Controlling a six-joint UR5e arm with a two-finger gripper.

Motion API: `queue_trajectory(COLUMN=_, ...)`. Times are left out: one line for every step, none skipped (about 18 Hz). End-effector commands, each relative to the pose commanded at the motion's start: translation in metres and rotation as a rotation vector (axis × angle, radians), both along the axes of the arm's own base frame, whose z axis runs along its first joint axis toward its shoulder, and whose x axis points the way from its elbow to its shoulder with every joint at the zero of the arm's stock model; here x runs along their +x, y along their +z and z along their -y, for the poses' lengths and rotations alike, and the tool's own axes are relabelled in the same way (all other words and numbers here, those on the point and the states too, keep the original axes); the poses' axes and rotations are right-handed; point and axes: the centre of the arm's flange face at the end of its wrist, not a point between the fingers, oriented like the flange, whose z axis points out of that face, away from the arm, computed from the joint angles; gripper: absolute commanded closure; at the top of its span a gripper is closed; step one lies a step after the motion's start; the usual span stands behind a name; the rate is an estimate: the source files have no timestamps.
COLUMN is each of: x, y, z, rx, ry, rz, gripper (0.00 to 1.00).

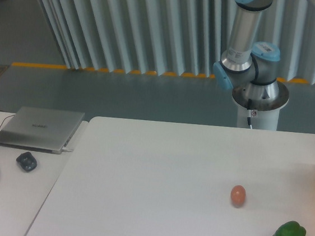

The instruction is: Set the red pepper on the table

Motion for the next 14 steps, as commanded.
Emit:
queue_trajectory(x=-0.0006, y=-0.0024, z=0.0007, rx=-0.002, ry=0.001, rz=0.004, gripper=0.00)
queue_trajectory(x=0.0001, y=-0.0026, z=0.0001, rx=-0.003, ry=0.000, rz=0.006, gripper=0.00)
queue_trajectory(x=0.0011, y=-0.0047, z=-0.0005, rx=-0.004, ry=-0.002, rz=0.008, gripper=0.00)
queue_trajectory(x=0.0013, y=-0.0063, z=-0.0004, rx=-0.005, ry=-0.002, rz=0.011, gripper=0.00)
queue_trajectory(x=0.0008, y=-0.0080, z=-0.0004, rx=-0.008, ry=-0.002, rz=0.013, gripper=0.00)
queue_trajectory(x=0.0005, y=-0.0074, z=-0.0007, rx=-0.006, ry=-0.002, rz=0.013, gripper=0.00)
queue_trajectory(x=0.0006, y=-0.0089, z=-0.0005, rx=-0.008, ry=-0.002, rz=0.015, gripper=0.10)
queue_trajectory(x=0.0002, y=-0.0092, z=-0.0007, rx=-0.009, ry=-0.002, rz=0.016, gripper=0.21)
queue_trajectory(x=-0.0017, y=-0.0093, z=-0.0014, rx=-0.010, ry=-0.002, rz=0.016, gripper=0.41)
queue_trajectory(x=-0.0031, y=-0.0089, z=-0.0009, rx=-0.012, ry=-0.001, rz=0.015, gripper=0.55)
queue_trajectory(x=-0.0030, y=-0.0076, z=-0.0008, rx=-0.012, ry=-0.001, rz=0.015, gripper=0.62)
queue_trajectory(x=-0.0037, y=-0.0065, z=-0.0012, rx=-0.014, ry=-0.001, rz=0.019, gripper=0.65)
queue_trajectory(x=-0.0047, y=-0.0035, z=-0.0016, rx=-0.015, ry=-0.001, rz=0.022, gripper=0.65)
queue_trajectory(x=-0.0050, y=-0.0004, z=-0.0029, rx=-0.015, ry=-0.002, rz=0.025, gripper=0.68)
